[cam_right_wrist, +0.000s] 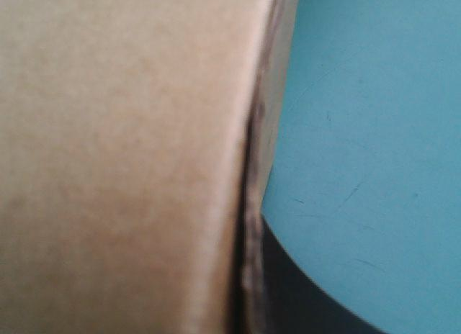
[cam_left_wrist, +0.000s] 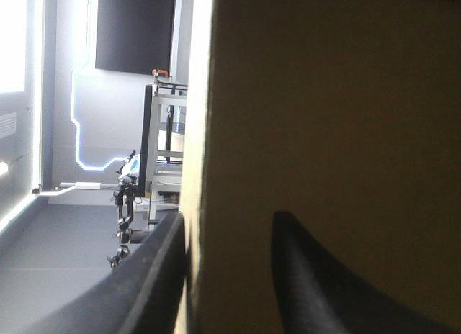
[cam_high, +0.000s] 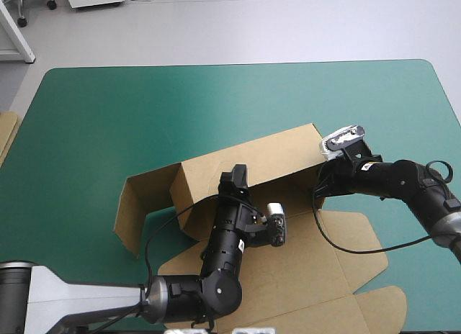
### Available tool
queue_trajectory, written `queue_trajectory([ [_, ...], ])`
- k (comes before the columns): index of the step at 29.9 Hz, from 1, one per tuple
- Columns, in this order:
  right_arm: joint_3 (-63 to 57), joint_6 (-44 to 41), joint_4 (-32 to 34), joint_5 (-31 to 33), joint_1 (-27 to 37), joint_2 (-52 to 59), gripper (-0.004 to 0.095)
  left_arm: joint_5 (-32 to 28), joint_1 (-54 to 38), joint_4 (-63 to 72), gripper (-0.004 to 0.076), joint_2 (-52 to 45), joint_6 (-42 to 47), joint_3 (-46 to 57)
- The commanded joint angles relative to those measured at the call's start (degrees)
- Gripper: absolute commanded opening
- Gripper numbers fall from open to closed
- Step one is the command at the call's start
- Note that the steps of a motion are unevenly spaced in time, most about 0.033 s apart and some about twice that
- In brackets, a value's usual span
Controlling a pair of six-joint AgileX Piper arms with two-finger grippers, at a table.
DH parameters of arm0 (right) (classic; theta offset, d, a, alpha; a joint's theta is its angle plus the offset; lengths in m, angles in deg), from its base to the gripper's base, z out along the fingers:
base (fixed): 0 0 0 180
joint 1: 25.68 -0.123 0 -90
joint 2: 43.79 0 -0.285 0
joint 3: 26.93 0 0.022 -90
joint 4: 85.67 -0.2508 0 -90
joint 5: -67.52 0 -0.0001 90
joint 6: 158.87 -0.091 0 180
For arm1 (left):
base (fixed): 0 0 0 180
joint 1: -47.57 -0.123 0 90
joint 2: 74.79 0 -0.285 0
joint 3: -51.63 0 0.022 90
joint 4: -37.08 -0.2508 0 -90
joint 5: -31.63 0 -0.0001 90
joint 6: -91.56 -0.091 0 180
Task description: Fold the box
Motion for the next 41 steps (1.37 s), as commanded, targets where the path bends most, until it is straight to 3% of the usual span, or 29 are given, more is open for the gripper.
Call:
queue_trajectory([
  [1, 1.69, -0.43, -2.89, -2.59, -0.23, 1.61, -0.0019, 2.89, 4.2, 1.92, 0.0286, -1.71, -2.46, -2.49],
  [10, 1.69, -2.48, -2.41, -2.77, -0.23, 1.61, -0.002, 8.41, 7.78, 20.42, 0.0286, -1.81, -12.46, -14.59],
  [20, 1.69, -4.72, 0.04, -2.33, -0.23, 1.61, -0.002, 4.04, 4.64, 27.88, 0.0286, -7.74, -15.43, -28.72],
  [29, 1.69, -6.44, -0.34, -2.22, -0.23, 1.61, -0.002, 1.58, -11.84, 39.22, 0.0286, -12.88, -20.54, -38.76],
  [41, 1.69, -9.67, -0.34, -0.97, -0.23, 1.61, -0.002, -4.61, -49.01, 64.59, 0.0286, -17.96, -30.32, -39.05],
])
